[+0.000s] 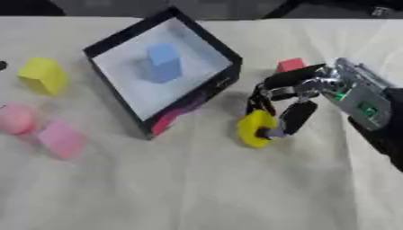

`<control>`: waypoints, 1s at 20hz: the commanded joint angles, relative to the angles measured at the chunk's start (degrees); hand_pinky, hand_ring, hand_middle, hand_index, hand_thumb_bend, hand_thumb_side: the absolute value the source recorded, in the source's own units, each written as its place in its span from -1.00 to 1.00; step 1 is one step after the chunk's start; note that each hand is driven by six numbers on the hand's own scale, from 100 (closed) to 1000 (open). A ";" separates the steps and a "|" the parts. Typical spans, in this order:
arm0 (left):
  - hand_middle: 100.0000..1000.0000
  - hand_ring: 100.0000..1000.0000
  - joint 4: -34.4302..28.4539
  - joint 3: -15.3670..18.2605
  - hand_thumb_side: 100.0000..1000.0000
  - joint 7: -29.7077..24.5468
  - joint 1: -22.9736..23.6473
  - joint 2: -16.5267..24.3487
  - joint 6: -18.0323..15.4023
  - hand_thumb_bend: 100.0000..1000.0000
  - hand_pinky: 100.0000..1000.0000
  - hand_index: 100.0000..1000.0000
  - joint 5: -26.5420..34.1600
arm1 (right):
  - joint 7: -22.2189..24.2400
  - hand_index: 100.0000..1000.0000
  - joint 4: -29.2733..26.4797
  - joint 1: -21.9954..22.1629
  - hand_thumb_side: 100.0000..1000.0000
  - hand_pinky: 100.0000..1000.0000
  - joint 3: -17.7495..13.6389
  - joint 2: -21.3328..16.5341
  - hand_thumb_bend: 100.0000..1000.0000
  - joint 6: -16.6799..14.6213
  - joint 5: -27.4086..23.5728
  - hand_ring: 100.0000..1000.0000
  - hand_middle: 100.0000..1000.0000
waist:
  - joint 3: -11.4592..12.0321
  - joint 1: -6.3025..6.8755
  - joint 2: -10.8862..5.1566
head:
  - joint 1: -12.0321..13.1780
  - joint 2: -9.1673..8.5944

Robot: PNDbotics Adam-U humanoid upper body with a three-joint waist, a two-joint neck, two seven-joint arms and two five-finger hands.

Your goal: Pick up objects on the table and place them in the box.

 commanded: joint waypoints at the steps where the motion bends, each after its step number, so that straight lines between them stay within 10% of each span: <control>1: 0.62 0.96 -1.01 0.10 0.56 -0.22 -0.64 0.74 -0.02 -1.00 0.56 0.59 -0.11 | 3.13 0.32 -1.16 -0.74 -0.68 0.51 -1.04 -1.84 -0.99 -2.54 -2.76 -0.14 -0.20 | -0.04 0.49 -0.28 | 0.35 -0.55; 17: 0.63 0.97 -1.07 0.35 0.53 0.09 -0.40 1.30 0.08 -1.00 0.56 0.59 0.40 | -4.42 0.35 -11.32 -5.67 -0.55 0.48 -3.82 -8.63 -0.90 -0.31 -8.73 -0.07 -0.14 | -0.32 -0.12 -1.06 | 0.42 -0.16; 18: 0.63 0.97 -1.10 0.41 0.57 0.17 -0.43 1.31 0.08 -0.99 0.56 0.59 0.50 | -5.44 0.34 -11.27 -6.68 -0.28 0.48 -4.53 -8.43 -1.00 -0.65 -8.78 -0.08 -0.15 | -0.31 -0.15 -1.10 | 0.36 -0.13; 20: 0.63 0.98 -1.19 0.56 0.51 0.39 -0.59 1.30 0.02 -1.00 0.56 0.59 0.84 | -7.29 0.33 -10.07 -9.20 -0.56 0.47 -5.95 -7.01 -0.88 -1.21 -8.71 -0.08 -0.16 | -0.26 -0.18 -1.15 | 0.06 -0.18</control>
